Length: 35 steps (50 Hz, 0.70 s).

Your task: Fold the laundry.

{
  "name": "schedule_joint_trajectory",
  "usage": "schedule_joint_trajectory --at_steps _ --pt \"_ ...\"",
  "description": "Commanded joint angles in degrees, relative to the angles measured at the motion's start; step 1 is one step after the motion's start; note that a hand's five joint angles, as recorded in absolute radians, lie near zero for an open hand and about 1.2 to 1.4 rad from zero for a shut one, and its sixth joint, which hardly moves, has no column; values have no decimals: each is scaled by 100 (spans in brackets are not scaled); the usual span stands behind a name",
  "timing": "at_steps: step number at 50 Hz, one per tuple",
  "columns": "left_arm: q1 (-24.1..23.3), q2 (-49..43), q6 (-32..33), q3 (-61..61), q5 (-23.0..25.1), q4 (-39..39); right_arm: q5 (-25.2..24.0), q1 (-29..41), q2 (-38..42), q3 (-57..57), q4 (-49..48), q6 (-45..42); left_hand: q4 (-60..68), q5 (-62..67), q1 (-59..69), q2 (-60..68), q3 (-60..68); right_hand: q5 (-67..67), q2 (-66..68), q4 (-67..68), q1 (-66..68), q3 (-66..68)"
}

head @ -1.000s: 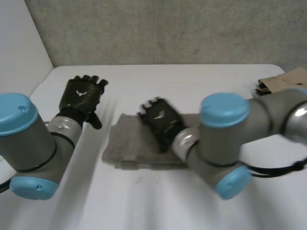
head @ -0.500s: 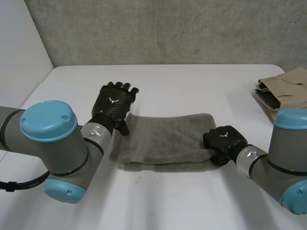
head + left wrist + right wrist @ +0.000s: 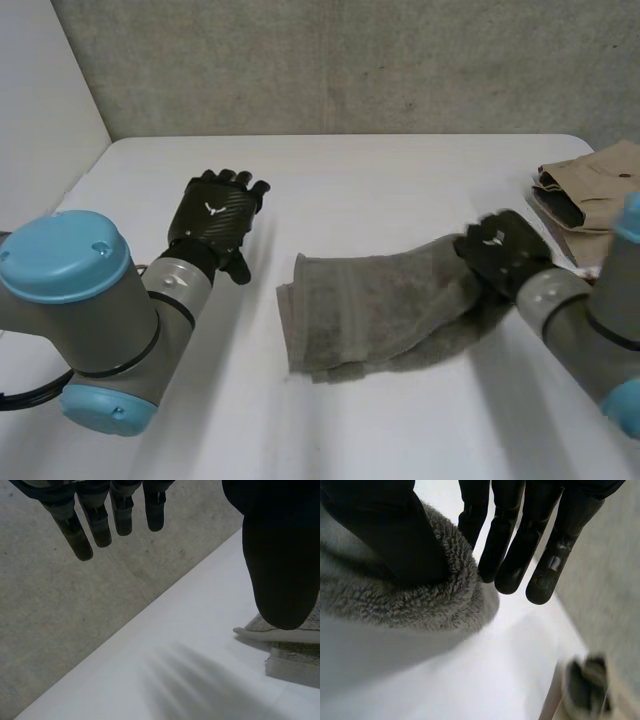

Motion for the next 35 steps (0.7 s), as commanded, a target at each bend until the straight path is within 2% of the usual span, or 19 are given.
schedule_joint_trajectory --at_steps 1,2,6,7,8,9,11,13,14,15,17,20,26,33,35 --pt "50 166 0 27 -16 9 -141 1566 356 -821 -206 -19 -176 -219 -193 -177 -210 1405 1246 1186 2537 1233" --pt "50 183 0 36 -16 9 -351 1863 557 -925 -294 -19 -176 -219 -193 -177 -210 1405 1246 1186 2537 1233" --pt "41 192 -97 62 -16 9 -774 2235 988 -1058 -321 33 -176 -219 -193 -177 -210 1405 1246 1186 2537 1233" --pt "33 183 -175 80 -16 9 -801 2262 1033 -1076 -321 60 -176 -219 -193 -177 -210 562 403 343 1694 389" --pt "33 183 -211 80 -16 9 -827 2279 1068 -1076 -312 147 -176 -219 -193 -177 -210 -928 -1088 -1147 203 -1101" --pt "24 183 -316 106 -16 0 -827 2271 1077 -1085 -312 452 -176 -219 -193 -177 -210 -3774 -3933 -3993 -2643 -3947" --pt "15 175 -421 150 -16 0 -819 2262 1051 -1076 -321 1145 -159 -203 -176 -160 -194 -5595 -5754 -5814 -4463 -5767" --pt "-11 148 -632 273 -16 0 -766 2053 981 -1128 -295 2067 -109 -152 -126 -109 -143 -5595 -5754 -5814 -4463 -5767" --pt "-38 113 -824 413 -7 -26 -740 1981 955 -1137 -277 2255 -75 -119 -92 -76 -110 -5595 -5754 -5814 -4463 -5767" --pt "-73 96 -931 501 1 -53 -583 1589 806 -1111 -199 2805 -58 -102 -75 -59 -93 -5595 -5754 -5814 -4463 -5767" --pt "-169 8 -1089 659 36 -114 -450 1296 665 -1076 -128 3134 -8 -51 -25 -9 -42 -5595 -5754 -5814 -4463 -5767" --pt "-607 -439 -1405 1159 63 -394 -186 883 375 -1050 74 3793 60 16 42 59 25 -5595 -5754 -5814 -4463 -5767" --pt "-1057 -1238 -1644 1994 63 -1141 -133 785 532 -1190 523 3822 60 16 42 59 25 -5595 -5754 -5814 -4463 -5767" --pt "-1216 -1908 -1591 2488 -51 -1784 -141 829 1102 -1524 742 3743 228 184 210 227 193 -5595 -5754 -5814 -4463 -5767" --pt "-1207 -2014 -1565 2515 -261 -1951 -159 838 1217 -1585 786 3725 262 218 244 261 227 -5595 -5754 -5814 -4463 -5767"
